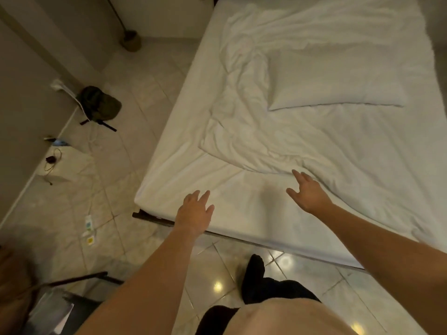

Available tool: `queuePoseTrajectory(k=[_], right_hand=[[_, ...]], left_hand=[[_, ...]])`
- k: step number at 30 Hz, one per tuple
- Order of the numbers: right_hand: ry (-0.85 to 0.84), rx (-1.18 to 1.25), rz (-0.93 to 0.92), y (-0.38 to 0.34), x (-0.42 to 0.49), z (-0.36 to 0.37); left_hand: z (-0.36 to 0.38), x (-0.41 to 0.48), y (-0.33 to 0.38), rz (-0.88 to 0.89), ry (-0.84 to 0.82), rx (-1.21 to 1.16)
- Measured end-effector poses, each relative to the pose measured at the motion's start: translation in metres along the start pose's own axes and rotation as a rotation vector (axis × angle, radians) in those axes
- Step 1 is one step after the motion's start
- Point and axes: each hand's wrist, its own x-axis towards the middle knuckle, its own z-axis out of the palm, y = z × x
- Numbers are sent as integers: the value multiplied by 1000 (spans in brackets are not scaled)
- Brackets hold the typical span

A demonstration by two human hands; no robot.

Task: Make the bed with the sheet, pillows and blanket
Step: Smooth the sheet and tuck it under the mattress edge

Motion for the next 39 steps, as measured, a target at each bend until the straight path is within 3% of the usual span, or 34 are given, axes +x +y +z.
queuePoseTrajectory(k=[17, 28, 32, 36, 39], right_hand=[[11, 41, 199, 15, 115, 32], [213, 10, 238, 46, 219, 101], [204, 23, 332, 54, 238, 111], [206, -143, 306, 45, 237, 114], [245, -175, 290, 23, 220, 114]], left_hand=[[-45, 285, 27, 104, -81, 113], [-24, 480, 16, 298, -35, 245], [-23, 515, 15, 407, -54, 358], [-22, 509, 2, 473, 4, 545], [-26, 492, -19, 658, 80, 559]])
